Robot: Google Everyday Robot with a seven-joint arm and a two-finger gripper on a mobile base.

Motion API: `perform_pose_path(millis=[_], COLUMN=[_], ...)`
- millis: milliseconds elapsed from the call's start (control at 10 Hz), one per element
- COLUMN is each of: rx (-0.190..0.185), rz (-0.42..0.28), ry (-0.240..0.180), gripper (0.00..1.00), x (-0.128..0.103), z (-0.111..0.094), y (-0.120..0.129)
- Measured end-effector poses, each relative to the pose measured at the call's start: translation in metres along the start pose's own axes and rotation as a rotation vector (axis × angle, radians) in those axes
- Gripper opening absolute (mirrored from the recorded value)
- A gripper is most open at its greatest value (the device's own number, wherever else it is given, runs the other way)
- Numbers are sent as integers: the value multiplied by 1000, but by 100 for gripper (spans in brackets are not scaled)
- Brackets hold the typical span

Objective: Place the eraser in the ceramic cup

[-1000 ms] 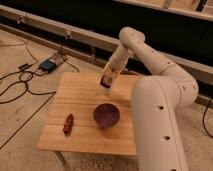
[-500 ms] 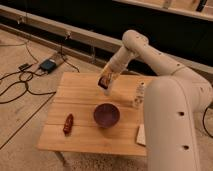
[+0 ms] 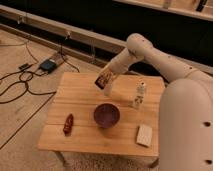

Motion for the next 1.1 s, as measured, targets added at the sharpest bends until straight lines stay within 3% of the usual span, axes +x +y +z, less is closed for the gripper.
perform_pose_path(millis=[300, 800, 900, 1100], rx=[-73, -256, -279, -279], rz=[87, 189, 217, 242], ry=[22, 60, 58, 39], gripper=[0, 0, 0, 0], x=[12, 15, 14, 12], z=[-3, -16, -20, -24], y=[3, 29, 33, 33])
